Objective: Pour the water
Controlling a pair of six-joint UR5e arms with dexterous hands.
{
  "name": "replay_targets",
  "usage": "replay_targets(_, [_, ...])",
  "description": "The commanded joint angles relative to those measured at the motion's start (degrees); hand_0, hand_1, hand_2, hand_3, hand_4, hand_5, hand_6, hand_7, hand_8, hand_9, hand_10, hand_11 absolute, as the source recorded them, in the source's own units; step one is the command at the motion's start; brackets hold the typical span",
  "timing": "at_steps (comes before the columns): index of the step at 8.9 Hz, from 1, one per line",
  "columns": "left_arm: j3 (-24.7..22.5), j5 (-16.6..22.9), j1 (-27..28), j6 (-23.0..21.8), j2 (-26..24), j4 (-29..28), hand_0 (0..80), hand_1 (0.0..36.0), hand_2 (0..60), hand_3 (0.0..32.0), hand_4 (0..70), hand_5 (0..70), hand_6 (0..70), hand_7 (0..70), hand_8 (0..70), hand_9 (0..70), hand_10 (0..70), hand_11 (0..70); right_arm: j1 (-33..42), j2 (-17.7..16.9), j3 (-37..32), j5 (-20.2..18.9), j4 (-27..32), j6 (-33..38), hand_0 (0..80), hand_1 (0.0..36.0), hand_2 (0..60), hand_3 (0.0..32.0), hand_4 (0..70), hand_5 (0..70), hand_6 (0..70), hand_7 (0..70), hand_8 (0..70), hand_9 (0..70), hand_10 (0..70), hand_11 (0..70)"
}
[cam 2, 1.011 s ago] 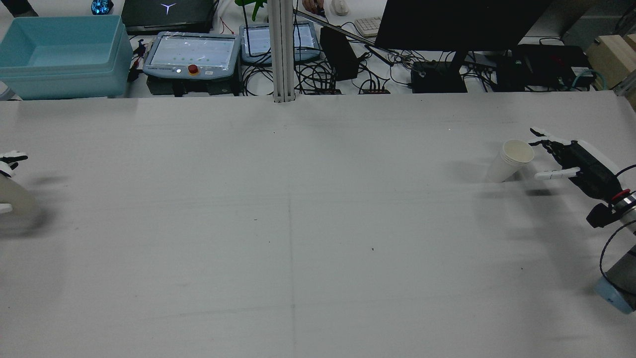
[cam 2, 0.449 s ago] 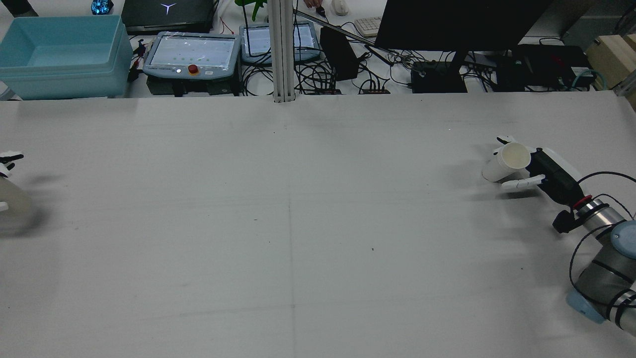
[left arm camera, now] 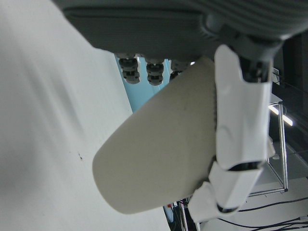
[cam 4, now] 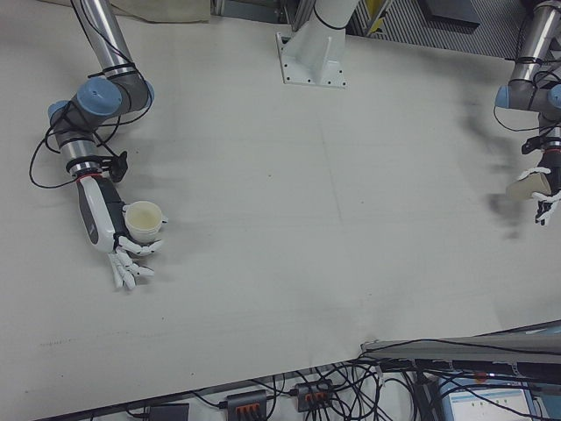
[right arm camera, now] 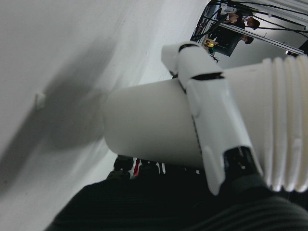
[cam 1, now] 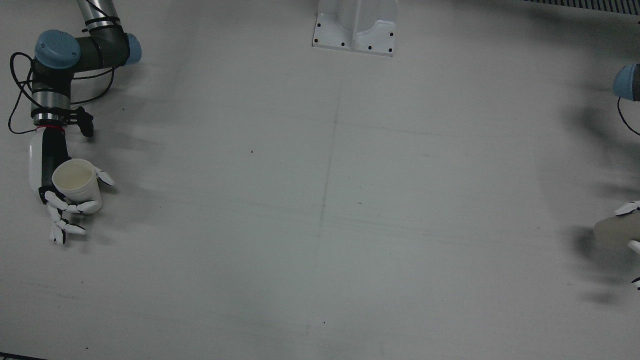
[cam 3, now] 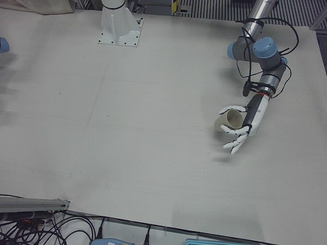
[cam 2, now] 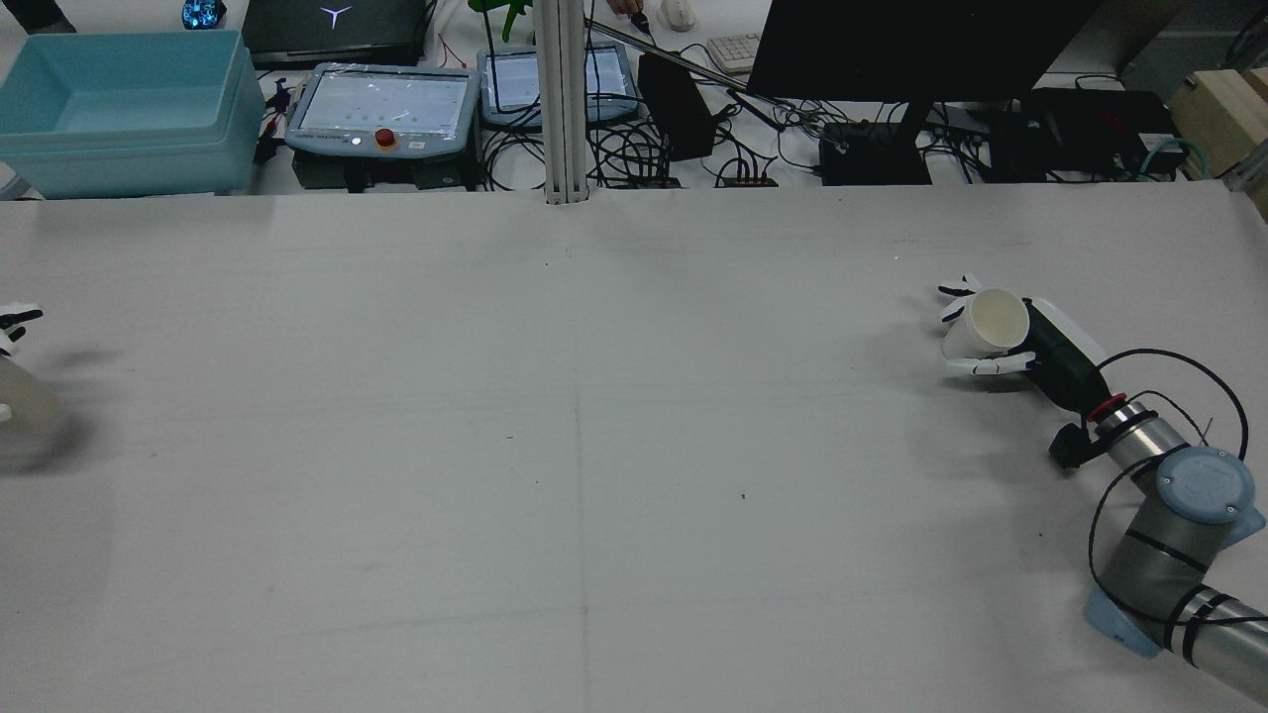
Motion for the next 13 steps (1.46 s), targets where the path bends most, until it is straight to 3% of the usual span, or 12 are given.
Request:
replay_targets(1, [-4.20, 0.73, -0.01, -0.95, 0.04, 4.90, 67.1, 36.0, 60.0, 0.0, 70.0, 70.0, 20.6, 18.7, 9.1, 8.7, 6.0, 10.4, 0.33, -1.64, 7.75, 0.23, -2.45, 1.86, 80.0, 36.0, 60.0, 0.0, 41.5, 70.0, 58.0, 70.0, 50.3, 66.6, 43.0, 63.1])
replay_targets(2, [-9.11, 0.99, 0.25, -0.60, -0.05, 10.59, 69.6, 36.0, 60.0, 0.0, 70.0, 70.0, 20.9, 18.8, 9.1, 8.7, 6.0, 10.4, 0.15, -1.82, 11.79, 0.23, -6.28, 4.83, 80.0, 36.0, 60.0, 0.0, 42.4, 70.0, 56.9, 70.0, 48.6, 63.8, 41.6, 61.0])
replay_targets(3, [-11.68, 2.65, 0.60, -0.34, -0.14, 11.95, 72.8, 36.0, 60.0, 0.0, 70.0, 70.0, 21.2, 18.8, 9.3, 8.8, 5.8, 10.3, -0.02, -1.21, 16.79, 0.23, -14.67, 9.03, 80.0, 36.0, 60.0, 0.0, 47.0, 70.0, 57.2, 69.2, 46.8, 60.6, 39.2, 57.7])
replay_targets(4, [-14.58, 6.49, 1.56, -0.16, -2.05, 15.88, 75.1, 36.0, 60.0, 0.0, 70.0, 70.0, 22.1, 18.5, 9.4, 8.5, 5.7, 10.1, 0.24, 0.01, 23.89, 0.05, -25.02, 12.91, 80.0, 36.0, 60.0, 0.0, 54.2, 70.0, 60.1, 70.0, 47.0, 60.4, 38.5, 56.7])
replay_targets(5, [-16.70, 7.32, 2.79, -0.07, -3.64, 17.84, 79.7, 36.0, 60.0, 0.0, 70.0, 70.0, 24.2, 19.3, 10.1, 9.0, 5.8, 10.5, 2.68, 2.63, 30.66, -0.47, -34.44, 13.47, 80.0, 36.0, 60.0, 0.0, 63.9, 70.0, 64.0, 70.0, 47.1, 59.6, 38.5, 56.7])
replay_targets(6, [-20.98, 7.32, 5.85, 0.63, -5.31, 23.77, 79.7, 36.0, 60.0, 0.0, 70.0, 70.0, 24.5, 19.6, 10.4, 9.5, 6.5, 11.5, 3.74, 4.31, 36.64, -0.48, -41.32, 13.47, 80.0, 36.0, 60.0, 0.0, 67.2, 70.0, 65.8, 70.0, 47.5, 58.9, 39.5, 58.0])
replay_targets(8, [-23.04, 7.32, 10.16, 3.78, -15.29, 33.02, 80.0, 36.0, 60.0, 0.0, 70.0, 70.0, 24.5, 19.9, 10.4, 9.7, 6.6, 11.8, 5.86, 9.05, 41.96, -0.48, -49.09, 13.47, 80.0, 36.0, 60.0, 0.0, 70.0, 70.0, 70.0, 70.0, 49.2, 60.5, 40.6, 59.7])
replay_targets(10, [-24.10, 7.24, 12.99, 10.96, -29.15, 45.48, 80.0, 36.0, 60.0, 0.0, 70.0, 70.0, 23.5, 19.8, 10.2, 9.6, 6.6, 12.0, 6.83, 16.24, 43.12, -0.39, -54.90, 12.34, 80.0, 36.0, 60.0, 0.0, 70.0, 70.0, 70.0, 70.0, 50.0, 61.5, 39.5, 58.0])
replay_targets(12, [-23.92, 7.24, 13.88, 15.12, -36.58, 52.46, 80.0, 36.0, 60.0, 0.0, 70.0, 70.0, 22.7, 19.5, 10.0, 9.5, 6.8, 12.3, 7.53, 24.59, 43.03, -0.30, -56.68, 4.12, 80.0, 36.0, 60.0, 0.0, 70.0, 70.0, 70.0, 70.0, 50.1, 62.1, 38.5, 56.6])
replay_targets(13, [-23.84, 7.24, 14.05, 16.09, -38.44, 54.23, 80.0, 36.0, 60.0, 0.0, 70.0, 70.0, 22.8, 19.5, 10.0, 9.6, 6.8, 12.4, 7.62, 31.24, 42.60, -0.04, -58.42, -3.85, 80.0, 36.0, 60.0, 0.0, 70.0, 70.0, 70.0, 70.0, 50.0, 62.2, 37.9, 55.9])
